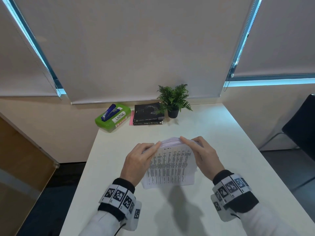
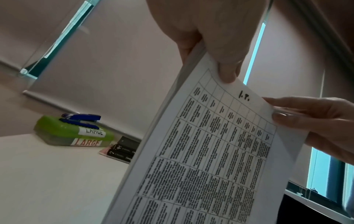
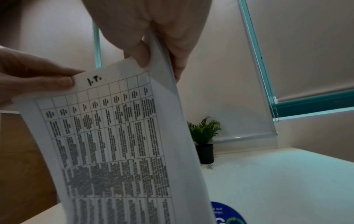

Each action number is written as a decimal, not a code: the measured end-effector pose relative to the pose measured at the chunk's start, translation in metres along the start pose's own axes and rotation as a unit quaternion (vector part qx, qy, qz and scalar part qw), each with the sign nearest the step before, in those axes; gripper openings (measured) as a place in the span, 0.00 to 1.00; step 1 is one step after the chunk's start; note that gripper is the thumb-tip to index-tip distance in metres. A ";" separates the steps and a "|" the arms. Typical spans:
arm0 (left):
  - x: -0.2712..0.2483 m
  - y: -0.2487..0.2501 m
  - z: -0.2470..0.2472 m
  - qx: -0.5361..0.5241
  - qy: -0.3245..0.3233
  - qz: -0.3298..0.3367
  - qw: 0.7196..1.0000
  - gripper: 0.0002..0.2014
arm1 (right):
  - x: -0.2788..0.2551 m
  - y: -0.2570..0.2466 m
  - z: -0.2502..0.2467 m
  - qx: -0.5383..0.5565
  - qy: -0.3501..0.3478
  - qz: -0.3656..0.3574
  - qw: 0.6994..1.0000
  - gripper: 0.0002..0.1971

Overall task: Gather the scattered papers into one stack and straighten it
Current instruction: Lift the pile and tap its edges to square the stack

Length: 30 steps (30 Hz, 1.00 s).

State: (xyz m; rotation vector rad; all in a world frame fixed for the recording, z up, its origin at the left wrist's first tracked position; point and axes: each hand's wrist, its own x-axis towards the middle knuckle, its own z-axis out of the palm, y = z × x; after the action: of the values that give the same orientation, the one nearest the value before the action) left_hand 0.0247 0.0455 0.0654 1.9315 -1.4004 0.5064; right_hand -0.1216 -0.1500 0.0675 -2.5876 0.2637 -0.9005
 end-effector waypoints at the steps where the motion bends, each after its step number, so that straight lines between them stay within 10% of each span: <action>1: 0.000 -0.001 0.000 0.001 0.000 0.000 1.000 0.17 | 0.000 -0.001 0.001 0.006 0.005 0.000 1.000 0.34; 7: 0.009 0.004 0.002 0.020 0.020 0.011 1.000 0.16 | 0.004 -0.001 0.000 -0.007 0.037 0.003 0.999 0.30; 10: 0.012 0.007 0.000 -0.079 0.053 -0.105 0.990 0.21 | 0.001 -0.001 -0.002 -0.007 0.043 0.013 0.999 0.29; 14: 0.003 -0.001 -0.003 -0.434 -0.015 -0.369 0.822 0.33 | 0.000 0.000 -0.004 0.001 0.028 0.007 1.000 0.28; 17: -0.003 -0.008 0.003 -0.427 -0.093 -0.374 0.818 0.13 | -0.001 -0.007 -0.005 0.068 0.035 0.051 0.996 0.25; 24: -0.009 -0.001 0.012 -0.481 -0.031 -0.425 0.766 0.28 | -0.003 -0.004 -0.015 0.438 -0.033 0.340 0.832 0.31; 30: -0.021 0.024 0.009 -0.483 0.034 -0.424 0.765 0.18 | -0.011 -0.021 -0.009 0.470 -0.015 0.341 0.814 0.11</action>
State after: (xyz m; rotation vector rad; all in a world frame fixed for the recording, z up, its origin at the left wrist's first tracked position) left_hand -0.0055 0.0488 0.0522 1.3797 -0.3961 -0.5120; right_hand -0.1345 -0.1302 0.0771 -1.4094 0.5274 -0.5025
